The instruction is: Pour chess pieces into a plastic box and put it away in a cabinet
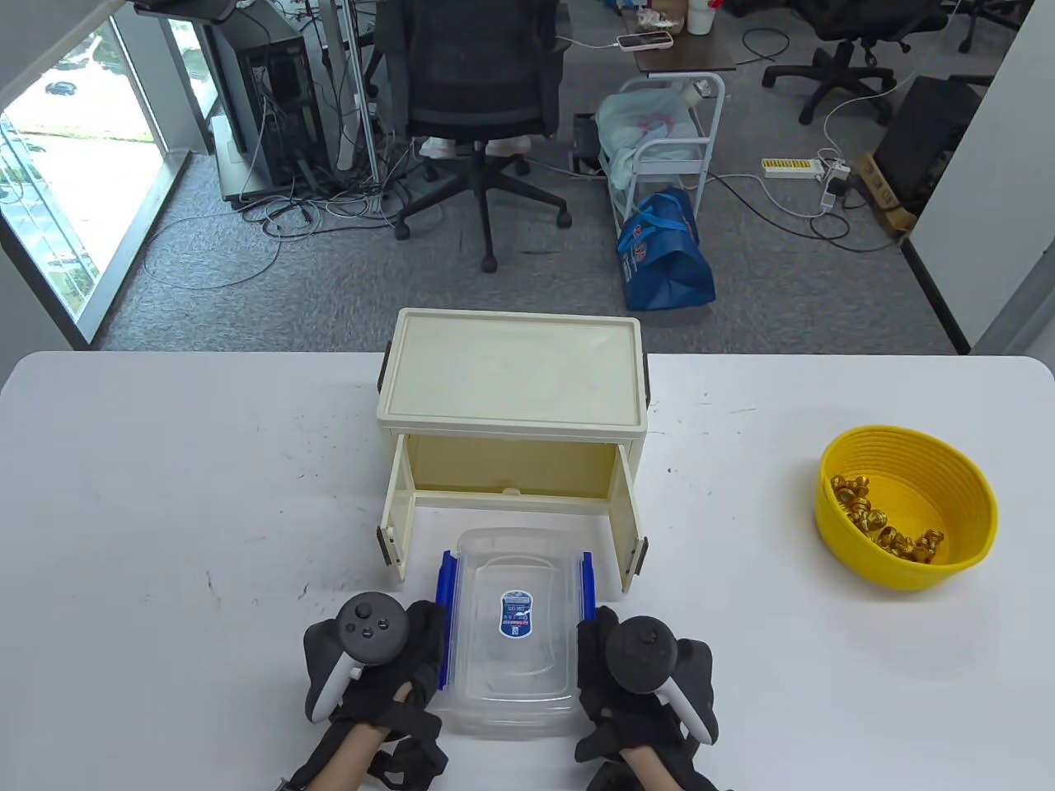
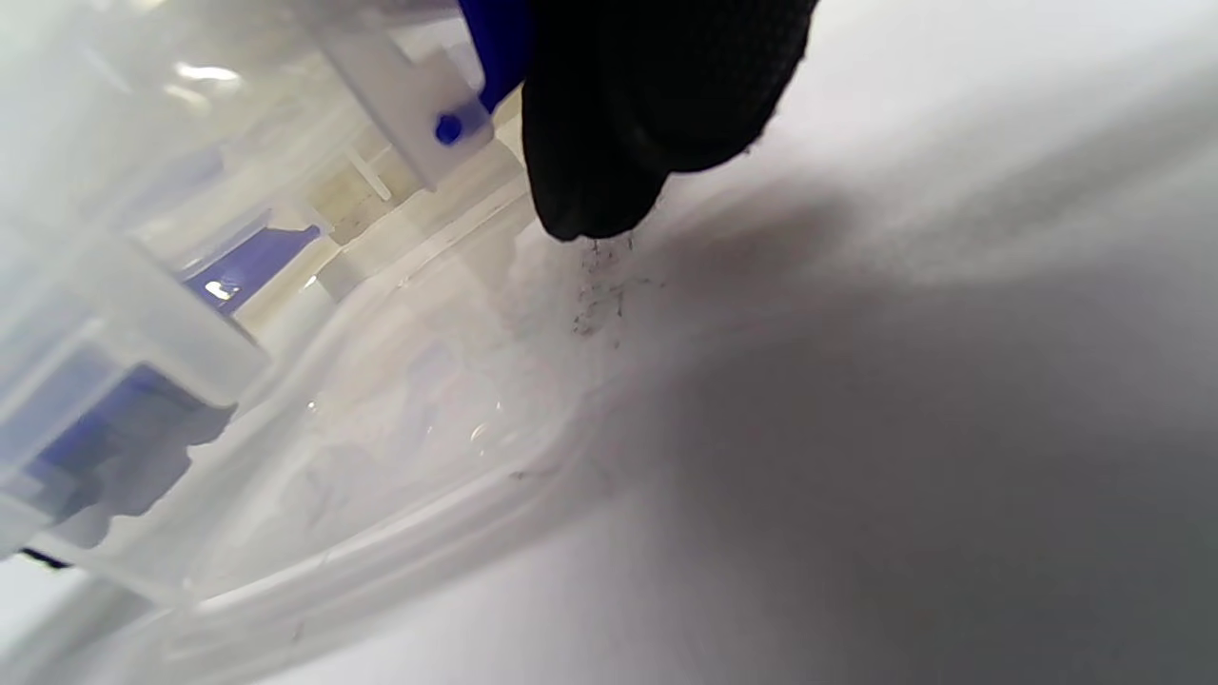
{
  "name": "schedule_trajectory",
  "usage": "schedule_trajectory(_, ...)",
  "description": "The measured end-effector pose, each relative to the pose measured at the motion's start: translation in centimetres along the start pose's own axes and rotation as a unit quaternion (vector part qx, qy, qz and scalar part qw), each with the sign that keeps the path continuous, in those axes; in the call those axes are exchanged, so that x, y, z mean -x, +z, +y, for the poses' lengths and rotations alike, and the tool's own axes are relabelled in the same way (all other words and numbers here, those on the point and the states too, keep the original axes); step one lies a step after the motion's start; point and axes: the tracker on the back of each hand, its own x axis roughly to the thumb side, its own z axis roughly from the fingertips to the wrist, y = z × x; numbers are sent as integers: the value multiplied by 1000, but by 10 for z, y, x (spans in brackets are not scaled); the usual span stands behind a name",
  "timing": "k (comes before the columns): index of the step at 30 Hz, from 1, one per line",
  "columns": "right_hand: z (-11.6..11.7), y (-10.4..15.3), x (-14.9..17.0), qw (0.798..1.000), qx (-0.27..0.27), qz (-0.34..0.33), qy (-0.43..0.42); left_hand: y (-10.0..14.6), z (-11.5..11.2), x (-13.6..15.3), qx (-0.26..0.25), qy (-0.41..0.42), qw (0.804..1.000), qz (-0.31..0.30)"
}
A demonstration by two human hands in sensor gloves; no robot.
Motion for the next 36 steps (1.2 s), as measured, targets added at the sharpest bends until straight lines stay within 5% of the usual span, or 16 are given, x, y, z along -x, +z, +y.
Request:
schedule_trajectory(7, -8, -1, 18, 999, -23, 28, -28, -5, -1, 15, 9, 12, 1000, 26)
schedule_trajectory(15, -20, 12, 9, 1000, 21, -6, 0, 8, 9, -3, -93, -127, 987, -16)
schedule_trajectory(25, -5, 4, 5, 995, -78, -64, -17, 14, -3, -18, -21, -68, 996, -53)
schedule_trajectory(36, -7, 13, -7, 997, -28, -71, 19, 20, 0, -29, -46, -102, 991, -68)
